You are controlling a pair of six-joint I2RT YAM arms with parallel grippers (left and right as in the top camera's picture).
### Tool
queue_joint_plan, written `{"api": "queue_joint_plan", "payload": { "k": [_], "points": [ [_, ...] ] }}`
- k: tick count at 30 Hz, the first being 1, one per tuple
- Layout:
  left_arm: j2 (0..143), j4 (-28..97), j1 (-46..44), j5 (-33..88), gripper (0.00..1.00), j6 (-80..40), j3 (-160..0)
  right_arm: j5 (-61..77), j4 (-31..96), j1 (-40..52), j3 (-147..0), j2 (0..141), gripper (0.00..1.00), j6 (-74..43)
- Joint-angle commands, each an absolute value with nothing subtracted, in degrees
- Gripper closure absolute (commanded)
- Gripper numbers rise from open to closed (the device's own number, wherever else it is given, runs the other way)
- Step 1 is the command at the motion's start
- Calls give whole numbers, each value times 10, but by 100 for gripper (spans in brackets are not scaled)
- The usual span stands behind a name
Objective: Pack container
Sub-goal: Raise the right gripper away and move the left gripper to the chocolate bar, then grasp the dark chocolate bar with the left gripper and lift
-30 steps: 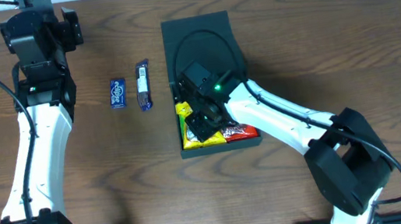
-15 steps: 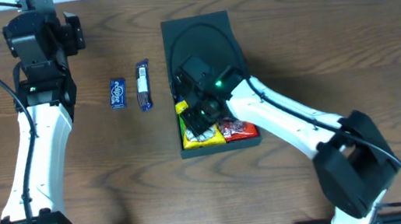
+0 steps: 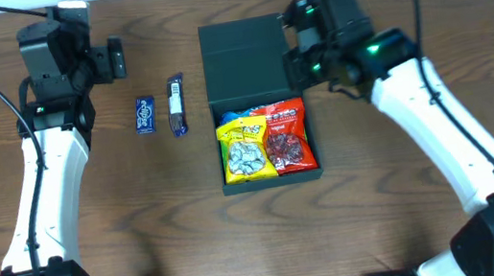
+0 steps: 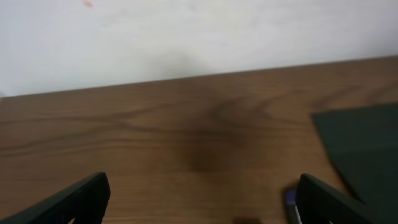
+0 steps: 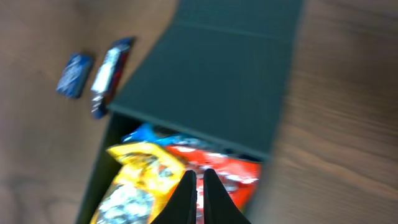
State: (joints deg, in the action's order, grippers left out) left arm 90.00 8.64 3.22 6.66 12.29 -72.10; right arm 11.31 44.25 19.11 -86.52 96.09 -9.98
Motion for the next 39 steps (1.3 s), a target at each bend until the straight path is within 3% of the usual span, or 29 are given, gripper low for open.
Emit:
{"api": "queue_joint_plan", "payload": {
  "k": [1,6,15,17,31,32,34,36,37,39],
  "points": [
    [907,97,33,150,4,117,-736,107,439,155,-872,956,94,-93],
    [947,106,23,241,4,101,-736,107,429,107,-872,956,94,-93],
    [1031,119,-39,186,0,100,-736,107,426,63,-872,956,93,-93],
    [1048,132,-52,158,8,94,-736,105,426,63,-872,956,92,-91],
    [1133,154,-81,96,23,25,-736,105,427,63,-872,956,92,-91],
    [1138,153,-81,97,23,25,-736,105,427,63,-872,956,83,-91],
    [1147,152,-81,97,23,25,-736,105,429,63,-872,956,41,-91],
    [1152,152,-81,97,24,23,-736,105,430,63,-872,956,20,-91],
    [1154,152,-81,97,25,21,-736,105,430,63,-872,956,13,-91],
    [1158,152,-81,97,29,21,-736,105,430,63,-872,956,12,-91]
  ]
}}
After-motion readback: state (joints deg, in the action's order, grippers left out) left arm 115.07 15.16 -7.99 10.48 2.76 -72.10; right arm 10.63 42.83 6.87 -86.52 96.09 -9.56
